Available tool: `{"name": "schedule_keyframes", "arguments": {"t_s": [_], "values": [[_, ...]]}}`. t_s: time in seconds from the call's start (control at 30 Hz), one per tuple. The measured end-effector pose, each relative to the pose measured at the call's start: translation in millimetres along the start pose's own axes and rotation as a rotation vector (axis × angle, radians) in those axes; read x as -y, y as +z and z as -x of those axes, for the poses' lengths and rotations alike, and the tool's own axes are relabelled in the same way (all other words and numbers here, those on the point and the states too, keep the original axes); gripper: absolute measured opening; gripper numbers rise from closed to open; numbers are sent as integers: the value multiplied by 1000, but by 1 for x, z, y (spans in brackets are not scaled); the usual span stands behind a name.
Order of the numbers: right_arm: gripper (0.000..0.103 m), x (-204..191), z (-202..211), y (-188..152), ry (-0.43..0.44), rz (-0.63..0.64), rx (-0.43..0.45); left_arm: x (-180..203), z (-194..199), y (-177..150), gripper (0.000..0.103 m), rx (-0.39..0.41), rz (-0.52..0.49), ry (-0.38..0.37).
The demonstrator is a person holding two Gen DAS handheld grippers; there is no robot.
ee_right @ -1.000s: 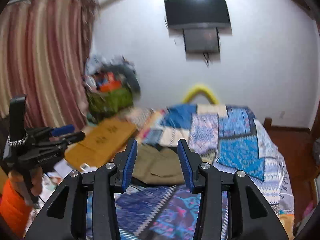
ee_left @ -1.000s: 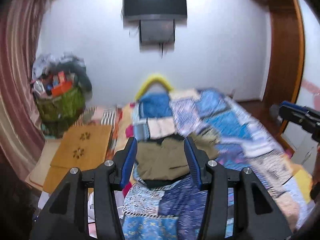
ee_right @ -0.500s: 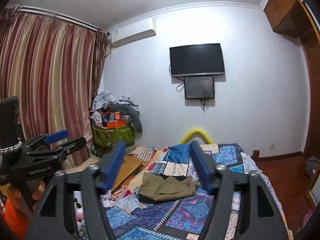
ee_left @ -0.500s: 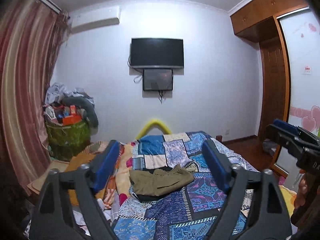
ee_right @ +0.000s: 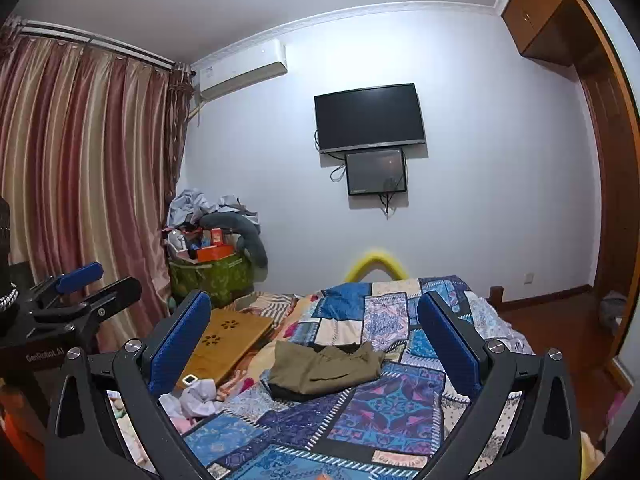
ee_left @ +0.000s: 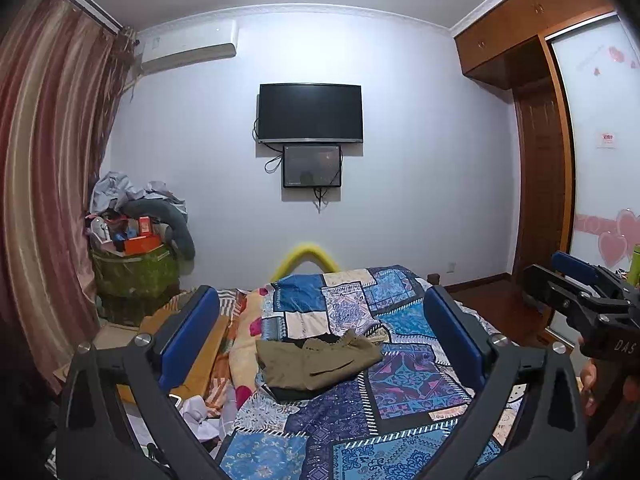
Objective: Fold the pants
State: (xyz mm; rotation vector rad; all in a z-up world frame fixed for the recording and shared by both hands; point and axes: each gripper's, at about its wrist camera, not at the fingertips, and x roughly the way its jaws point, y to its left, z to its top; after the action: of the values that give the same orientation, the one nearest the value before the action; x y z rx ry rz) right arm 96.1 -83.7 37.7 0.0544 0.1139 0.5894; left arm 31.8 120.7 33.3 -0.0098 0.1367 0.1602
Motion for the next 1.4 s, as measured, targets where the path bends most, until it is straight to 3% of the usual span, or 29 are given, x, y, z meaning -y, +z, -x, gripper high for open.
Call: {"name": "schedule_keyframes", "arguments": {"t_s": [1.4], "values": [[103,6,13,-12,-27,-23,-48,-1,-25,-15,103,-52,2,-56]]}}
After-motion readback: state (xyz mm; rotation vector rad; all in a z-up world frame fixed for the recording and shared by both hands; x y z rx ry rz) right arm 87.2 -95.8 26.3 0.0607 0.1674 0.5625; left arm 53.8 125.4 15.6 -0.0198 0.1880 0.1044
